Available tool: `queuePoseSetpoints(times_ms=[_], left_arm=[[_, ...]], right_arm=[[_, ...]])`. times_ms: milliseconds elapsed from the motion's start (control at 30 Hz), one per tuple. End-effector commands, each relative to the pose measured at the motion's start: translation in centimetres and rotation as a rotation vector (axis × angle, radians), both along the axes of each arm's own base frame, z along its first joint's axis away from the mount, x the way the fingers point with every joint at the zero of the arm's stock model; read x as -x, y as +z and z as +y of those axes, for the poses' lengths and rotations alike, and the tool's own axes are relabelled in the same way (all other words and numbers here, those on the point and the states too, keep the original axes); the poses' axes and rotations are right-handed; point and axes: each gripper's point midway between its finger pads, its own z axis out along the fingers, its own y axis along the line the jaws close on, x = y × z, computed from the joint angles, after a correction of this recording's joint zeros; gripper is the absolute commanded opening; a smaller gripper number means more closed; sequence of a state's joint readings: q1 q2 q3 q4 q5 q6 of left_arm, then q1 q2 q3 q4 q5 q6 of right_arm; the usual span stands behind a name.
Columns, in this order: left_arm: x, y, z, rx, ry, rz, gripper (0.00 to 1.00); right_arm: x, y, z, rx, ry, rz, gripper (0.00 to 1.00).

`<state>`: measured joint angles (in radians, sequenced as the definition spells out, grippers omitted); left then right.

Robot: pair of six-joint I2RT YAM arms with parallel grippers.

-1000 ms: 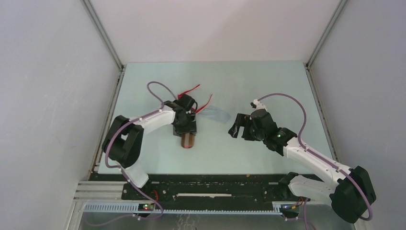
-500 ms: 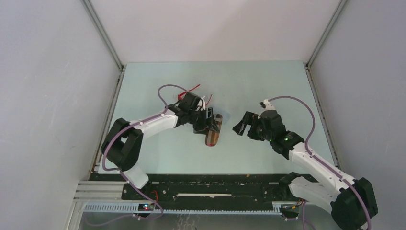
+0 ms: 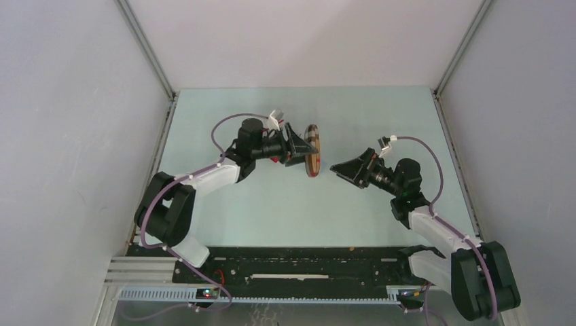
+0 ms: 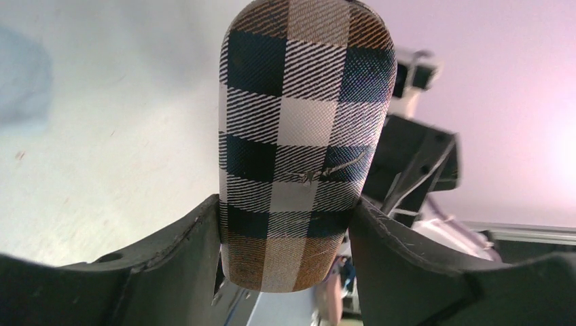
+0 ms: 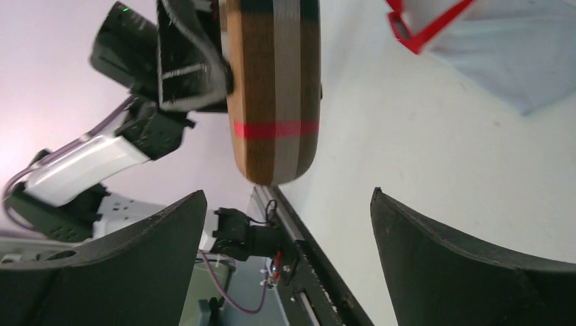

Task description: Organize the sunglasses

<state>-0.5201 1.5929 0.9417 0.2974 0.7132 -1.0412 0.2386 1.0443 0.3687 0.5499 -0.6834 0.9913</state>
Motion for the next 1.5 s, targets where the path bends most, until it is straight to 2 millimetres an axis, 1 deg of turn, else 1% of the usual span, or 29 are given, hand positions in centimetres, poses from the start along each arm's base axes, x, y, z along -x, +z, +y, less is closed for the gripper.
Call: queuePoseSetpoints(times_ms=[0, 133, 200, 267, 367, 667, 800, 967, 1100, 1233, 1300, 1333, 1367, 1433, 1467], left_arm=[[-0.7, 7.9, -0.1, 0.275, -0.008, -0.093, 0.00], [-0.8, 9.7, -0.4, 0.379, -0.034, -0.101, 0.00], [-0.7, 10.2, -0.5, 0.429, -0.048, -0.096, 0.00], [-0.7, 10.2, -0.5, 0.463, -0.053, -0.087, 0.00], [-0.6, 10.2, -0.4, 0.488, -0.055, -0.081, 0.00], [-0.4, 9.9, -0.3, 0.490, -0.052, -0.073, 0.00], [-0.4, 9.6, -0.3, 0.488, -0.051, -0.068, 0.00], [-0.4, 9.9, -0.3, 0.497, -0.057, -0.070, 0.00], [-0.3, 9.8, -0.3, 0.498, -0.058, -0.069, 0.00], [-0.3, 9.8, -0.2, 0.499, -0.053, -0.069, 0.00], [-0.4, 9.5, -0.2, 0.492, -0.045, -0.065, 0.00], [-0.4, 9.4, -0.2, 0.491, -0.045, -0.066, 0.00], [-0.4, 9.4, -0.2, 0.490, -0.046, -0.067, 0.00], [-0.4, 9.5, -0.2, 0.491, -0.043, -0.073, 0.00], [-0.4, 9.5, -0.1, 0.487, -0.040, -0.076, 0.01]], right_arm=[[1.0, 4.8, 1.1, -0.130, 0.104, -0.162, 1.00], [0.5, 5.6, 1.4, -0.150, 0.113, -0.189, 1.00], [0.3, 6.3, 1.6, -0.176, 0.129, -0.197, 1.00], [0.0, 7.0, 2.1, -0.205, 0.148, -0.206, 1.00], [-0.6, 7.5, 2.7, -0.244, 0.171, -0.205, 1.00], [-1.7, 9.1, 4.4, -0.305, 0.224, -0.242, 1.00], [-2.2, 10.2, 5.2, -0.331, 0.247, -0.265, 1.00], [-3.2, 10.3, 5.9, -0.338, 0.250, -0.247, 0.99], [-3.5, 10.2, 6.0, -0.348, 0.246, -0.231, 0.91], [-3.4, 9.9, 6.3, -0.350, 0.252, -0.218, 0.89], [-3.4, 9.8, 6.4, -0.353, 0.250, -0.211, 0.81], [-3.5, 9.8, 6.4, -0.356, 0.246, -0.204, 0.73], [-3.6, 9.7, 6.5, -0.358, 0.243, -0.197, 0.62], [-3.9, 9.5, 6.4, -0.362, 0.236, -0.186, 0.50], [-3.9, 9.5, 6.4, -0.362, 0.235, -0.184, 0.41]])
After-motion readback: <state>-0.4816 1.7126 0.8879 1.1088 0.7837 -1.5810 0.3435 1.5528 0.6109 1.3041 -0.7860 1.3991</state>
